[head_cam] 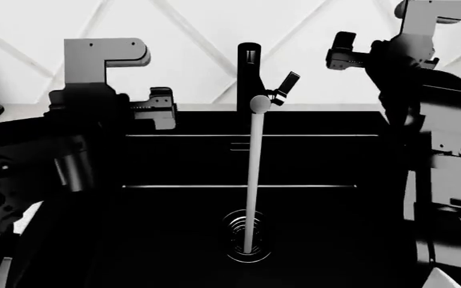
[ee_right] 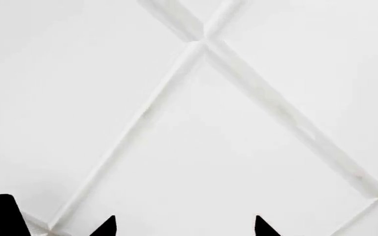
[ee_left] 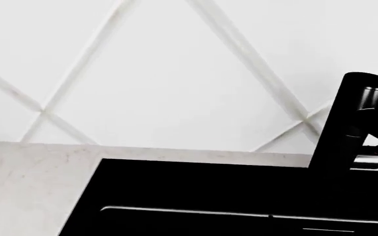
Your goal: Pick the eggplants and oranges from the sink and place them in one bowl. Place the carrot in the other bowl. Then turn off the sink faucet.
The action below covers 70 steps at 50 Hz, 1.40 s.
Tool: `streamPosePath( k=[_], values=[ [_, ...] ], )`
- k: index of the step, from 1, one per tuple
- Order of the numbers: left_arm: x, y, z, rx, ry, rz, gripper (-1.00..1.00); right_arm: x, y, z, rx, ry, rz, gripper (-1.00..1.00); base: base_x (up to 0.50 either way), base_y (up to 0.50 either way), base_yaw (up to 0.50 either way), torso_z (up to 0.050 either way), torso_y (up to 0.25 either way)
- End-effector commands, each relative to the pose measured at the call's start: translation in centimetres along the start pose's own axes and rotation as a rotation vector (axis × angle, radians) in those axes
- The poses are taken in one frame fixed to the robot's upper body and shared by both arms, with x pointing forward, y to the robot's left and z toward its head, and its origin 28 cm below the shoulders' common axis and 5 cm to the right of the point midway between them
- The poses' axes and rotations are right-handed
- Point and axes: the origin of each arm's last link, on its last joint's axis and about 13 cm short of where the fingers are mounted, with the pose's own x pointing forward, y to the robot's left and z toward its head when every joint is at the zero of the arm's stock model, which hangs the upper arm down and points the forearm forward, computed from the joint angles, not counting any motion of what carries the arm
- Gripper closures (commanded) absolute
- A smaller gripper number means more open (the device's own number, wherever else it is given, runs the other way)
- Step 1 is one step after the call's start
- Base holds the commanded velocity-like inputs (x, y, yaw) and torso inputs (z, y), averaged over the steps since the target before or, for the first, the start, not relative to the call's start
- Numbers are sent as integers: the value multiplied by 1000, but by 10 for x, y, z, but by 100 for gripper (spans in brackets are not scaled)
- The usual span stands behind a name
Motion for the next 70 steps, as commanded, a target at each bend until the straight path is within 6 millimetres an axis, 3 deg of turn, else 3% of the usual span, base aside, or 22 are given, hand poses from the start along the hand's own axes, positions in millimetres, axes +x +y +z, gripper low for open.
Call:
streamPosePath(
  k=[1, 12, 20, 37, 52, 70],
  values=[
    [26, -3, 26, 8, -12, 25, -100, 19, 16, 14, -36, 22, 23, -100, 0, 0, 0, 0, 0],
    [49, -2, 48, 11, -24, 32, -100, 20, 26, 6, -22, 57, -1, -100, 0, 0, 0, 0, 0],
    [66, -4, 62, 0, -31, 19, -100, 20, 30, 14, 2, 50, -13, -100, 0, 0, 0, 0, 0],
    [64, -4, 59, 17, -62, 17, -100, 20, 20, 17, 28, 4, -112, -100, 0, 0, 0, 15, -166],
    [62, -4, 63, 9, -73, 16, -100, 20, 33, 27, 0, -6, -1, -100, 0, 0, 0, 19, -165],
    [59, -5, 68, 15, -102, 0, -100, 20, 31, 32, 4, -28, -10, -100, 0, 0, 0, 22, -159]
  ],
)
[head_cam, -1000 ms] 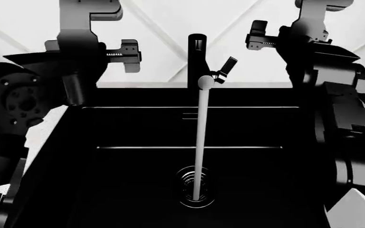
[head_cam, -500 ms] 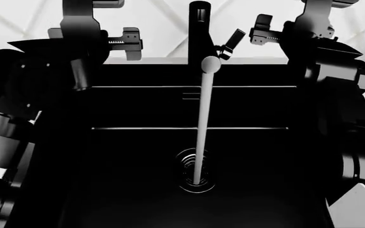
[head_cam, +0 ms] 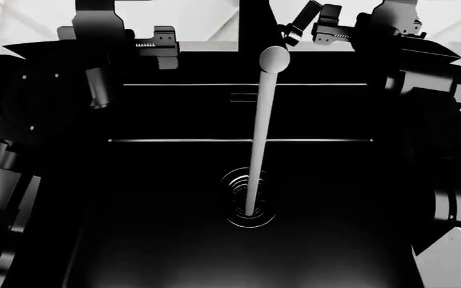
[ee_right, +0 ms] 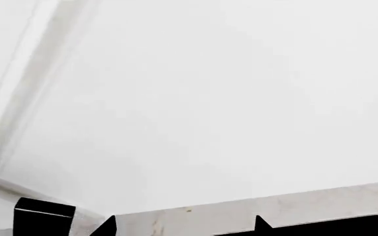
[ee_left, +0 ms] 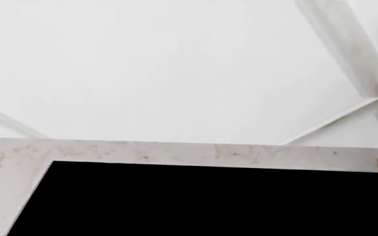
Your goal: Pick the eggplants and oranges from the sink and place them in one bowl. Place the carrot in the other bowl. Then turn off the sink faucet.
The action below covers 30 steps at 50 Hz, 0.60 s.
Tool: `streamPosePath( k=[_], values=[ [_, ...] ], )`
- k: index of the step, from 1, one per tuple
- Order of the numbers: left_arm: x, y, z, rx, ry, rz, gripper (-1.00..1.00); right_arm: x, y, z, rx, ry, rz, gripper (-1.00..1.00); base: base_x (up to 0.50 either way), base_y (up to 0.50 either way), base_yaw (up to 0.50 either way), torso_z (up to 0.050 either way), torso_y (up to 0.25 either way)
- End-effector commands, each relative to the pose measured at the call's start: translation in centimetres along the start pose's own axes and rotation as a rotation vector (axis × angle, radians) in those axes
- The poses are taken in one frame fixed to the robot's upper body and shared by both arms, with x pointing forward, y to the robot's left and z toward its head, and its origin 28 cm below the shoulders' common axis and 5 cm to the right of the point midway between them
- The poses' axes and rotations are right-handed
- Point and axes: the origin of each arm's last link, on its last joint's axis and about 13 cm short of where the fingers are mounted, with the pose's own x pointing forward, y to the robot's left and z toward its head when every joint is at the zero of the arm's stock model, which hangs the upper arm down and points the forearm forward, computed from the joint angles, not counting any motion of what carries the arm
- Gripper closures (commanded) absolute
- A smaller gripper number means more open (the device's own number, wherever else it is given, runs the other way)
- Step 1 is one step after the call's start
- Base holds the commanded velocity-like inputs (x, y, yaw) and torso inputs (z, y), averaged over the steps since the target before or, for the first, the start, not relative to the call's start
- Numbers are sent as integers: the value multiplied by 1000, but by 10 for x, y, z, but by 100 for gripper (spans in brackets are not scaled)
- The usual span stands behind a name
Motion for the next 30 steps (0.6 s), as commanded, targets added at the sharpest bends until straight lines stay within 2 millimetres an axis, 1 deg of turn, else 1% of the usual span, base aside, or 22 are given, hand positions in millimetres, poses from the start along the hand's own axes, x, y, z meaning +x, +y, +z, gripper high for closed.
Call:
streamPosePath(
  k=[1, 6, 13, 22, 26, 30],
  values=[
    [-3, 0, 4, 4, -23, -9, -100, 0, 0, 3, 0, -14, 10, -100, 0, 0, 0, 28, -201],
    [-2, -1, 4, 3, -23, -12, -100, 0, -1, 4, -1, -19, 9, -100, 0, 0, 0, 28, -203],
    [-3, 1, 9, -6, -21, 0, -100, 0, 1, 6, 0, -24, 27, -100, 0, 0, 0, 28, -200],
    [-14, 2, 25, -12, -59, 2, -100, 0, 5, 16, -7, -68, 54, -100, 0, 0, 0, 0, 0],
    [-25, 2, 36, -17, -69, 5, -100, 0, 7, 18, -5, -70, 63, -100, 0, 0, 0, 0, 0],
    [-31, 2, 37, 14, -71, 2, -100, 0, 11, 16, -2, -61, 83, -100, 0, 0, 0, 0, 0]
  ],
)
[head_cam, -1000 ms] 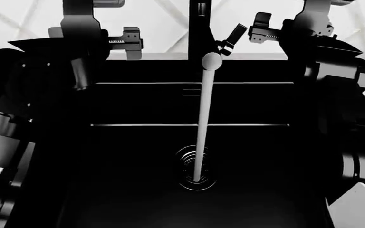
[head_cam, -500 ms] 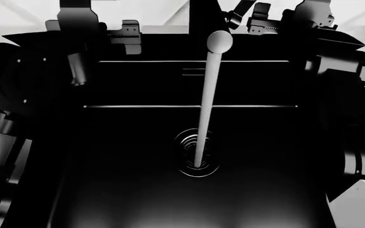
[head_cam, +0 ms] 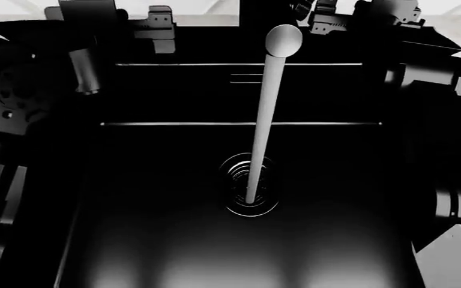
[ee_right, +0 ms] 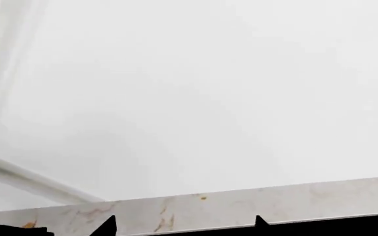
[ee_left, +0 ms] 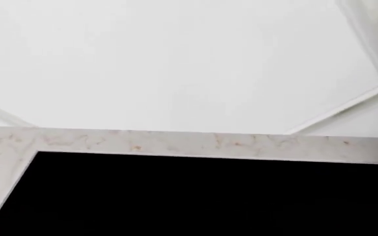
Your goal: Pick the eggplants and oranges from the sink and place them in one bowl. Place the carrot in the other bowl. Then turn off the sink faucet.
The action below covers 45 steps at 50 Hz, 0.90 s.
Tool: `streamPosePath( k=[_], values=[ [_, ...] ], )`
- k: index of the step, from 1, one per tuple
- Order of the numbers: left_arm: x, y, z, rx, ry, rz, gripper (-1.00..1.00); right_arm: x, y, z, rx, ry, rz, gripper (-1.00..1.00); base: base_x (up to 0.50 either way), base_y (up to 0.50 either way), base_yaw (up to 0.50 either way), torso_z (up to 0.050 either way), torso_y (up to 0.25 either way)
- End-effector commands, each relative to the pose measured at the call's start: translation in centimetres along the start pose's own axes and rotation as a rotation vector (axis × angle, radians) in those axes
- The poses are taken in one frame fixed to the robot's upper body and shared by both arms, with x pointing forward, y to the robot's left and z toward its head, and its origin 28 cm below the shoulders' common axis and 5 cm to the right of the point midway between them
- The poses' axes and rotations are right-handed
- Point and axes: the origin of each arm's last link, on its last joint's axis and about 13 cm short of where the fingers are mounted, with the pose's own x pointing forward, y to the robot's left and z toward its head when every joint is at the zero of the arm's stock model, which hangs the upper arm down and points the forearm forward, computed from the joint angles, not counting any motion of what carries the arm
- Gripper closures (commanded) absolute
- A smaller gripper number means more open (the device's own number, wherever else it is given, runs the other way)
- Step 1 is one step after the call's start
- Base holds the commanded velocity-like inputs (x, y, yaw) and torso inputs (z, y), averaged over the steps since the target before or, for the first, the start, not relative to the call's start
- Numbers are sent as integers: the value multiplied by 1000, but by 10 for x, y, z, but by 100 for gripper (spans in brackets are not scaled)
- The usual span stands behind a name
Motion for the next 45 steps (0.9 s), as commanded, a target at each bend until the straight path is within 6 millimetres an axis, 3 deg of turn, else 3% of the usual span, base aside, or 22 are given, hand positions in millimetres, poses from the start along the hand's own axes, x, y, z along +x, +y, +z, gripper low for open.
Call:
streamPosePath(
  k=[1, 26, 45],
  values=[
    [-16, 2, 14, 22, -22, 6, -100, 1, 7, 4, 3, -10, 44, -100, 0, 0, 0, 0, 0],
    [-4, 17, 4, 4, 7, 43, -100, 2, 42, 2, 4, -2, 230, -100, 0, 0, 0, 0, 0],
    [-1, 19, 3, 3, 14, 45, -100, 2, 51, 6, 15, -8, 296, -100, 0, 2, 5, 0, 0]
  ],
)
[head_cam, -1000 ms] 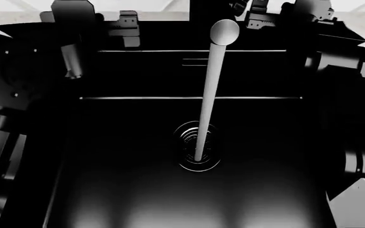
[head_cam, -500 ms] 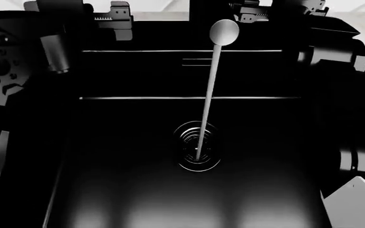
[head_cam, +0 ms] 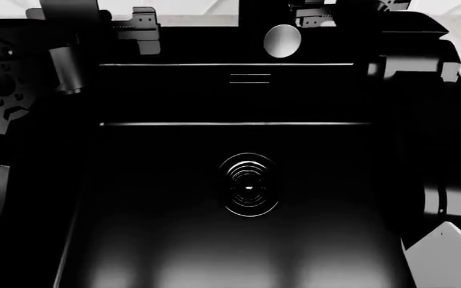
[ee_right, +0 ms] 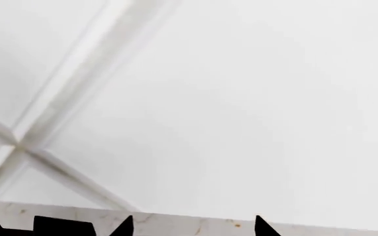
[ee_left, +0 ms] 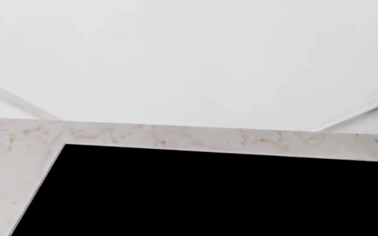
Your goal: Pick the eggplants and oranges from the sink and place them in one bowl. Place the carrot in the other bowl. Then turn off the sink faucet.
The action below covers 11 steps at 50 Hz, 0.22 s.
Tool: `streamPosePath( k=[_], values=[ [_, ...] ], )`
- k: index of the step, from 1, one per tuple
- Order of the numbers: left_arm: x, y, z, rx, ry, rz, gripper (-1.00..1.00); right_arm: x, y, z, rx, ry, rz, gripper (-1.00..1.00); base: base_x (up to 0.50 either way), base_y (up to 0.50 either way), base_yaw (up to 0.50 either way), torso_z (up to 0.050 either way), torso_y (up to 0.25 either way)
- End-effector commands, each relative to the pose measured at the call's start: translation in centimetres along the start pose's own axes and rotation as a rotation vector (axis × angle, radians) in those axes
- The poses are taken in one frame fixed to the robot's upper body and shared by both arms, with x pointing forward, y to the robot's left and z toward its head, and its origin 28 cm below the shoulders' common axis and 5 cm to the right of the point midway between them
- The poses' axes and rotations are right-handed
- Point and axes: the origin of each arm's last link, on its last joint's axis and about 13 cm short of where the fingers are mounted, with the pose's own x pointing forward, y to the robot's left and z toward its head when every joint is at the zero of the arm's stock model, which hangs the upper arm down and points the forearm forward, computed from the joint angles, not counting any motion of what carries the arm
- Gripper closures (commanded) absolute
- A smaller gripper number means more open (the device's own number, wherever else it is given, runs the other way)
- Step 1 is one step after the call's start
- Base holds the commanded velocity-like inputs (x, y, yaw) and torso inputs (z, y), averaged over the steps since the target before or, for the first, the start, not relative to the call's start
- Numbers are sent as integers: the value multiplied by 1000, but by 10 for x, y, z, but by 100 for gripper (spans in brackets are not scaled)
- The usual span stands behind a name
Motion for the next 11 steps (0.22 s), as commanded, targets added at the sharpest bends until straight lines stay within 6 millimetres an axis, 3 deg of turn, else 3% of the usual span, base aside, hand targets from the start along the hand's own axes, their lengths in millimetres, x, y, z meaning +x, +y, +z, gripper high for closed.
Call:
streamPosePath(
  k=[1, 11],
  values=[
    [0, 2, 1, 6, -10, 2, -100, 3, 33, -5, 155, 4, 208, -100, 0, 3, 7, 0, 0],
    [2, 1, 0, 4, -9, 0, -100, 3, 31, -9, 174, 18, 190, -100, 0, 3, 7, 0, 0]
  ],
)
